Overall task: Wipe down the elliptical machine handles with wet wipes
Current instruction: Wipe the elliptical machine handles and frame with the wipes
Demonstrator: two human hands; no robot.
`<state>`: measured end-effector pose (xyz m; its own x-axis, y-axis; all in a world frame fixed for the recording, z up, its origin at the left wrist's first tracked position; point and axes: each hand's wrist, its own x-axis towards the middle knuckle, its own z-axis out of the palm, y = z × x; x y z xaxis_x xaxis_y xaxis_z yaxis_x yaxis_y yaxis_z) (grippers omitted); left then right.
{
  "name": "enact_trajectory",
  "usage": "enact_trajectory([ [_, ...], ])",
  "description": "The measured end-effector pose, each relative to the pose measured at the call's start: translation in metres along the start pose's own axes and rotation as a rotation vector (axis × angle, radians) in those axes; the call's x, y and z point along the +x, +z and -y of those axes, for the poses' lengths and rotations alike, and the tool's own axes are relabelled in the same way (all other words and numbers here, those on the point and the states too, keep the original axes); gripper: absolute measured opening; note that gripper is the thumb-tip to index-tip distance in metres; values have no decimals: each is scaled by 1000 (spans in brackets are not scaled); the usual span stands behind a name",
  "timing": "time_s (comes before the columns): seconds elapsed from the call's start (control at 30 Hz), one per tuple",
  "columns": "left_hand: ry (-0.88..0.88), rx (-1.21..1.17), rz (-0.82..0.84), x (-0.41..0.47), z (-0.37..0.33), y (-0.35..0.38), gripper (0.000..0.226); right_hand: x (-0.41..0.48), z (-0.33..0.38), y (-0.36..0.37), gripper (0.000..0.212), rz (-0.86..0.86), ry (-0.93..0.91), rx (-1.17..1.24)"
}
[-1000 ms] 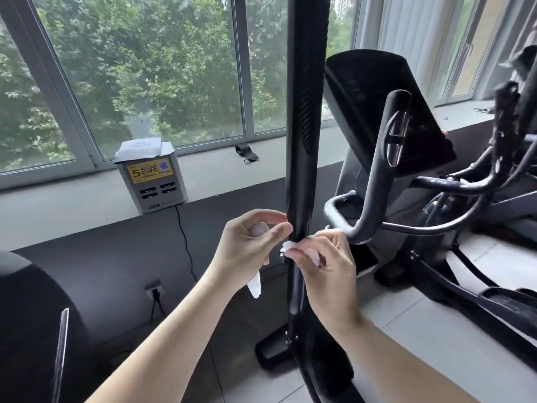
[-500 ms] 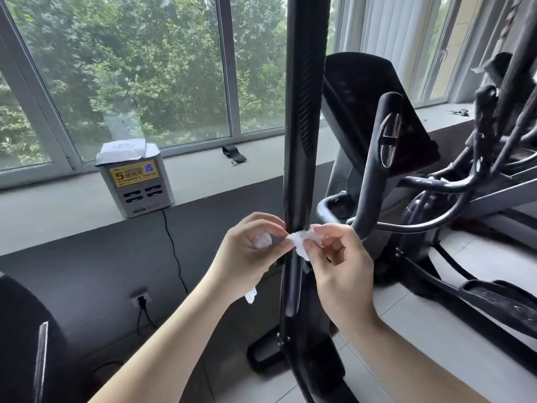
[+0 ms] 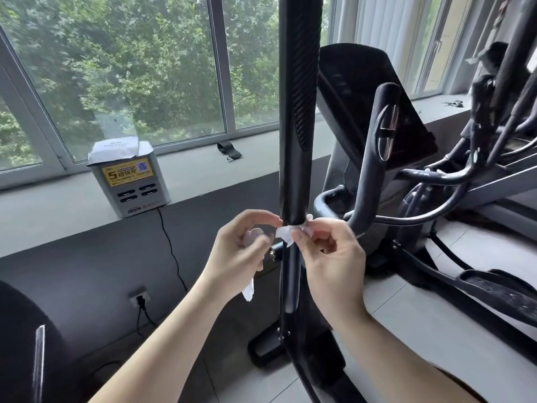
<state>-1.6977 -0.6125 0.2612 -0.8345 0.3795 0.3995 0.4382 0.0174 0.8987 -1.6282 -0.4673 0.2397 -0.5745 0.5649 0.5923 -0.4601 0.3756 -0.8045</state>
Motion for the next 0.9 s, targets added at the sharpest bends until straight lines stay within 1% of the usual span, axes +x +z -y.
enact_trajectory([
  [0.03,-8,0,-12,-1,2,0,28,0,-3,2,18,-11,-19,1],
  [0.13,-1,82,-34,-5,9,3,11,-17,-22,4,20,7,-60,-56],
  [0.2,17,135,-32,-9,14,4,7,-41,-44,3,27,54,35,-88],
  [0.27,5,170,-29,-13,21,5,8,-60,-62,1,30,87,142,-58],
  [0.33,-28,192,-42,-18,28,9,8,-58,-67,-3,31,92,164,-31],
  [0.4,-64,200,-53,-24,33,12,8,-40,-57,-4,31,88,81,-11],
  [0.5,-107,167,-70,-31,37,16,9,-12,-39,-4,25,102,-59,61],
  [0.6,-119,135,-115,-37,39,22,10,-12,-54,-8,18,134,-160,75],
  [0.63,-114,134,-133,-40,41,25,11,-20,-65,-11,17,152,-157,76],
  [0.73,-123,129,-212,-49,50,38,14,-51,-99,-19,27,212,0,43],
  [0.83,-155,152,-300,-60,59,53,13,-71,-131,-29,17,328,69,0],
  [0.9,-167,183,-350,-67,63,64,11,-76,-147,-36,18,400,113,-6],
])
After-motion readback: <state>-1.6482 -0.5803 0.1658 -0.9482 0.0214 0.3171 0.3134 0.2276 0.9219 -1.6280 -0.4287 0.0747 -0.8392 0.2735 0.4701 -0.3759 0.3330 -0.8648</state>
